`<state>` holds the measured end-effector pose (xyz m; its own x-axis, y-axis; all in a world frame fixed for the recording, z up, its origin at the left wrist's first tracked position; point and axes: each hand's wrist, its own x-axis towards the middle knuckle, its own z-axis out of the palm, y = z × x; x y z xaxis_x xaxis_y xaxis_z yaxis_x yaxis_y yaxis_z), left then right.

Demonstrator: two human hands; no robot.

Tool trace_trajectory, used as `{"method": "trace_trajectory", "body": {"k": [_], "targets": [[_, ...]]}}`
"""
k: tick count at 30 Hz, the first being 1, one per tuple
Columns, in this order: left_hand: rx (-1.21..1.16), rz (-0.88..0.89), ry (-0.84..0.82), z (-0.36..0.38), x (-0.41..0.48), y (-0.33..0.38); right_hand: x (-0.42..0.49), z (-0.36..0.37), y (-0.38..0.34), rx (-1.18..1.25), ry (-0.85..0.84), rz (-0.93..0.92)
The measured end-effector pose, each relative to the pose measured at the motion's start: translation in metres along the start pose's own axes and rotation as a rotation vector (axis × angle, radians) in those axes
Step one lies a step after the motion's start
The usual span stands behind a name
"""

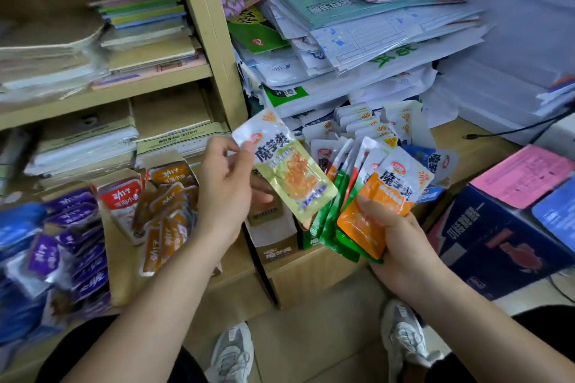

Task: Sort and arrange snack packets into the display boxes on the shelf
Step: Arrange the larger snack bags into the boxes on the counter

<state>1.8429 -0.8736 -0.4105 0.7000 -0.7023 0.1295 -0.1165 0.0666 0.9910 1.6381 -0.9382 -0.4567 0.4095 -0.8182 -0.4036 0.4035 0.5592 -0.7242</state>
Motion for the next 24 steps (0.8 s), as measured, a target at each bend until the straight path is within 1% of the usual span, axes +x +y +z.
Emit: {"method": "trace_trajectory", "body": {"k": [3,5,10,12,13,14,17,18,19,20,22,23,24], "targets": [[0.039,0.170,0.217,-0.031,0.016,0.008,0.003,0.000,-0.001,-0.022,0.050,-0.017],[0.147,0.278,0.277,-0.047,0.020,0.009,0.003,0.001,-0.001,-0.036,0.072,-0.043],[0.500,0.316,0.197,-0.049,0.016,-0.019,0.002,-0.004,-0.009,-0.055,0.095,-0.078],[0.715,0.403,0.167,-0.042,0.014,-0.029,0.001,-0.006,-0.013,-0.063,0.095,-0.085],[0.838,0.414,0.155,-0.039,0.014,-0.032,0.000,-0.007,-0.015,-0.069,0.097,-0.089],[0.935,0.376,0.127,-0.037,0.013,-0.034,-0.001,-0.008,-0.016,-0.073,0.104,-0.090],[1.098,0.142,0.006,-0.035,0.012,-0.033,-0.002,-0.012,-0.019,-0.086,0.127,-0.078],[1.116,0.107,-0.011,-0.036,0.013,-0.033,-0.002,-0.014,-0.020,-0.089,0.132,-0.074],[1.123,0.108,-0.002,-0.037,0.012,-0.030,-0.003,-0.015,-0.021,-0.092,0.138,-0.070],[1.127,0.157,0.035,-0.037,0.012,-0.025,-0.003,-0.015,-0.022,-0.093,0.138,-0.068],[1.083,0.363,0.104,-0.030,0.011,-0.015,-0.004,-0.016,-0.023,-0.094,0.133,-0.069],[1.028,0.471,0.089,-0.023,0.013,-0.010,-0.004,-0.017,-0.023,-0.095,0.129,-0.069],[0.990,0.555,0.023,-0.015,0.017,-0.008,-0.005,-0.017,-0.023,-0.095,0.125,-0.072]]}}
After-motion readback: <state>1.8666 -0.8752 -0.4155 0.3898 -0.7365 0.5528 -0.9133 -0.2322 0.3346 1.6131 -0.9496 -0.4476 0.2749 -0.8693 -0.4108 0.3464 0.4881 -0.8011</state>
